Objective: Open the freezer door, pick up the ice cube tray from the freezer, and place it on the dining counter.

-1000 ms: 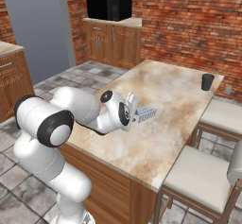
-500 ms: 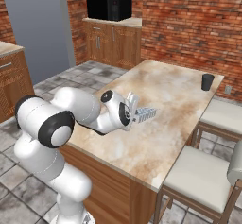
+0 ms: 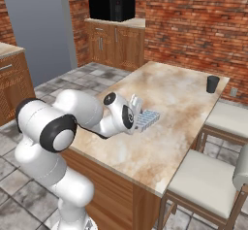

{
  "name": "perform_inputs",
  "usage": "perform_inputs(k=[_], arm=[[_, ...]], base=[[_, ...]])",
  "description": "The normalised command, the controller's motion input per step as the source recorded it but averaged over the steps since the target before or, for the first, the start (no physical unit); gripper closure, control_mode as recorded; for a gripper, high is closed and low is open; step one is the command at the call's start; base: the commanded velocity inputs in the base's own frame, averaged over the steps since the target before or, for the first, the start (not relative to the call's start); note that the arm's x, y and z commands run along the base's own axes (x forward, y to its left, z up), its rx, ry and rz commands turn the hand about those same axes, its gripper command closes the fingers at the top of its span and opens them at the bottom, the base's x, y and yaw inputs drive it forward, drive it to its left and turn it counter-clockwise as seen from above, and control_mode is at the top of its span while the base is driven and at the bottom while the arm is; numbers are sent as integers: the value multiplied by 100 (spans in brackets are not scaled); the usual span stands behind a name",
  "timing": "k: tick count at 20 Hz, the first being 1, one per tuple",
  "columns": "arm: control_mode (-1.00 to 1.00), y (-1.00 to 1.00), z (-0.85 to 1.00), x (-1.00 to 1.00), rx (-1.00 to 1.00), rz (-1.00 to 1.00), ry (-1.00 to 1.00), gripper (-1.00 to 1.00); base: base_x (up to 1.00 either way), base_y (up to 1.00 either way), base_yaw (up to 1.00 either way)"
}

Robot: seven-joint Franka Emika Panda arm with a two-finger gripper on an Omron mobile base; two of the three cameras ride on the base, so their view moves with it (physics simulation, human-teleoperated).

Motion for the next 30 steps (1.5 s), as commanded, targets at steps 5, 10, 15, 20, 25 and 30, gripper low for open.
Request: perform_inputs(k=[5, 10, 15, 20, 25, 30], arm=[[-100, -13, 18, 3, 0, -2, 13, -100], [-100, -1, 76, 9, 0, -4, 29, -100], [-100, 0, 91, 1, 0, -7, 36, -100], [-100, -6, 97, -3, 0, -5, 36, -100], [-100, -42, 62, -63, 4, 0, 27, -100], [-100, -45, 2, -100, 7, 11, 8, -100]], base=[[0, 0, 0], [0, 0, 0], [0, 0, 0], [0, 0, 0], [0, 0, 0], [0, 0, 0]])
